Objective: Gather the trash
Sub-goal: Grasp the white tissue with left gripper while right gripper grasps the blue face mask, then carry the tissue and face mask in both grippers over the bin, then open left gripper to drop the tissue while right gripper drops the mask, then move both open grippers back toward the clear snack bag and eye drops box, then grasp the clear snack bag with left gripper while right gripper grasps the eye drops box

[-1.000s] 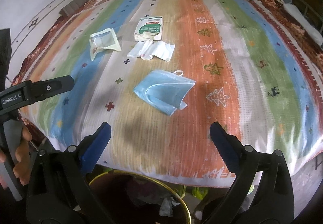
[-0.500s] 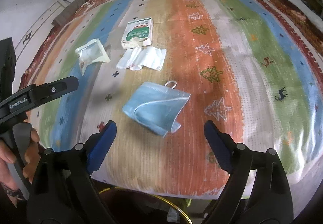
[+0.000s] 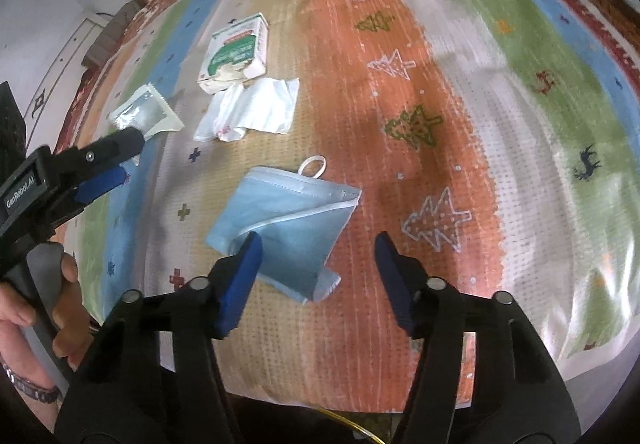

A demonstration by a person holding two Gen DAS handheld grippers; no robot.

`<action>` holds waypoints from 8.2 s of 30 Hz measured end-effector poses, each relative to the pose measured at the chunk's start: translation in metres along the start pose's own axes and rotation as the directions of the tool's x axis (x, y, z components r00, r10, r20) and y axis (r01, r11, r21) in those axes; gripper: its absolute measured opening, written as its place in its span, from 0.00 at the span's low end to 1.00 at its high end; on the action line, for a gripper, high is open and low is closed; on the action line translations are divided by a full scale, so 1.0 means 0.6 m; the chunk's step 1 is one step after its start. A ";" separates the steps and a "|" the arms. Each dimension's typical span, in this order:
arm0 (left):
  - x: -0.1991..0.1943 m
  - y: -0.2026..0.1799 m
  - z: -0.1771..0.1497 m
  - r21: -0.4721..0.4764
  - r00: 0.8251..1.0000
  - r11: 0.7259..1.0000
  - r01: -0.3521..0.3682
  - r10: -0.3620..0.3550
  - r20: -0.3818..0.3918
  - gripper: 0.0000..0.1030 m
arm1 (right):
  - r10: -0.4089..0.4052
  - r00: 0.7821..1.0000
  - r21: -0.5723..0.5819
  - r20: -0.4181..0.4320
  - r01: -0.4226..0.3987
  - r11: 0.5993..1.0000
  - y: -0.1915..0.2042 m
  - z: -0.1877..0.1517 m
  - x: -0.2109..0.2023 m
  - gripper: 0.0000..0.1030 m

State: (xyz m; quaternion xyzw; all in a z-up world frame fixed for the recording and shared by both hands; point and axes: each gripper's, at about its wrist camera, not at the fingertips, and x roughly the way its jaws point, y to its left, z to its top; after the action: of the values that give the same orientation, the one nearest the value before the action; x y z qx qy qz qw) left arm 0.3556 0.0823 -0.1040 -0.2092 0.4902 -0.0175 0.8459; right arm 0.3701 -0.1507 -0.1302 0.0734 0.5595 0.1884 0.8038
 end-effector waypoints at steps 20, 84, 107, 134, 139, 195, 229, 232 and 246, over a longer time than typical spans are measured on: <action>0.112 -0.029 0.030 0.113 0.994 0.988 -0.107 0.110 -0.021 0.44 | -0.029 0.998 -0.071 -0.061 0.024 0.997 0.019 -0.002 0.040 0.00; -0.316 -0.069 -0.183 0.030 0.995 0.997 0.076 -0.078 0.068 0.06 | 0.121 0.970 -0.349 0.211 -0.041 0.936 0.124 -0.167 -0.300 0.00; -0.345 -0.091 -0.303 0.084 0.997 0.995 0.060 -0.065 0.051 0.06 | 0.112 0.967 -0.420 0.229 -0.006 0.907 0.124 -0.279 -0.340 0.00; -0.254 -0.079 -0.409 0.052 0.984 0.998 -0.025 0.034 -0.173 0.06 | 0.002 0.998 -0.305 -0.056 -0.019 0.952 0.073 -0.372 -0.230 0.00; -0.228 -0.070 -0.413 0.021 0.974 0.999 -0.030 0.034 -0.223 0.18 | 0.011 0.990 -0.247 -0.141 -0.046 0.968 0.060 -0.376 -0.199 0.06; -0.158 0.114 -0.035 -0.247 0.981 0.957 -0.154 0.177 0.076 0.67 | -0.042 0.969 -0.296 0.243 0.115 0.948 0.131 -0.027 -0.085 0.89; -0.001 0.214 0.081 -0.282 0.997 0.959 -0.037 0.056 0.060 0.73 | -0.062 0.978 -0.304 0.197 0.121 0.945 0.196 0.211 0.147 0.91; 0.007 0.221 0.082 -0.282 0.998 0.959 -0.001 0.019 0.063 0.69 | -0.090 0.982 -0.310 0.168 0.139 0.941 0.196 0.214 0.176 0.85; -0.005 0.189 0.084 -0.174 0.997 0.985 -0.002 0.014 0.072 0.06 | -0.087 0.981 -0.328 0.175 0.141 0.934 0.163 0.175 0.142 0.64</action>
State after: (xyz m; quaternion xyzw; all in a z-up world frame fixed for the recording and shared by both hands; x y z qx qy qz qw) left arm 0.3762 0.2032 -0.1219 -0.2808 0.4593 0.0364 0.8420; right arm 0.4718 -0.0183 -0.1340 -0.0840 0.4569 0.2285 0.8556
